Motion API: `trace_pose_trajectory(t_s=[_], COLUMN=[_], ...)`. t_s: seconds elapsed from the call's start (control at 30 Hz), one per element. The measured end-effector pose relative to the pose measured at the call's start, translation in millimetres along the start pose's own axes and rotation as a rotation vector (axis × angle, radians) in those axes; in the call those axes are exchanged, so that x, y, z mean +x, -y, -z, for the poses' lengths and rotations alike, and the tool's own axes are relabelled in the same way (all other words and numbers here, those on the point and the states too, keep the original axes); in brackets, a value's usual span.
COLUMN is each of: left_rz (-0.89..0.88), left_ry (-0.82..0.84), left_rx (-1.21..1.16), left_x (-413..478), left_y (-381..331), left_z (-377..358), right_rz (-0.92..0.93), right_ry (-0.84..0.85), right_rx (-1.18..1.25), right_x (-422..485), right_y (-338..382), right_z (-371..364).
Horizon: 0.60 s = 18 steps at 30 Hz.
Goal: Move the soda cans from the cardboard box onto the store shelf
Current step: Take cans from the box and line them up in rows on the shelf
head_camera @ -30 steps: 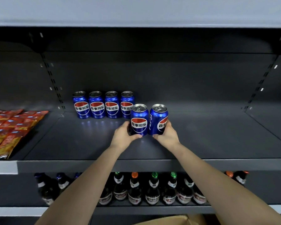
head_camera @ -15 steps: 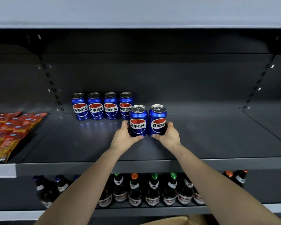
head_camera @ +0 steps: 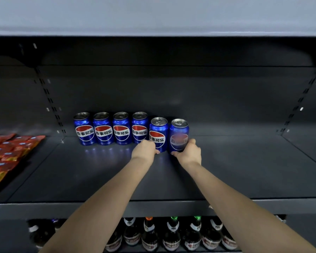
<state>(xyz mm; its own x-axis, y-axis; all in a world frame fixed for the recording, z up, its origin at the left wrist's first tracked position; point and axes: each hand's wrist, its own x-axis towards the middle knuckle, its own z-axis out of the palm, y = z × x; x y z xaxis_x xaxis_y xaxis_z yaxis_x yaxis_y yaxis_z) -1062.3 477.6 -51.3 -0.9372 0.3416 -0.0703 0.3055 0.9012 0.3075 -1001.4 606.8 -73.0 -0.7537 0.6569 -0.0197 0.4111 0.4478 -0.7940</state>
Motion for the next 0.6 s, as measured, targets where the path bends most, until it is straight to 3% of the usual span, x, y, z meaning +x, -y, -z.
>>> trace_pose_trajectory(t_s=[0.37,0.6], left_rz=[0.013,0.026], left_ry=[-0.220,-0.201], left_rx=[0.070,0.023], left_x=[28,24], left_y=[-6,-6], left_z=[-26,-25], right_rz=[0.073,0.071], right_ry=[-0.045,-0.063], right_rx=[-0.113,-0.133], right_x=[42,39], right_y=[12,12], right_z=[-17,-22])
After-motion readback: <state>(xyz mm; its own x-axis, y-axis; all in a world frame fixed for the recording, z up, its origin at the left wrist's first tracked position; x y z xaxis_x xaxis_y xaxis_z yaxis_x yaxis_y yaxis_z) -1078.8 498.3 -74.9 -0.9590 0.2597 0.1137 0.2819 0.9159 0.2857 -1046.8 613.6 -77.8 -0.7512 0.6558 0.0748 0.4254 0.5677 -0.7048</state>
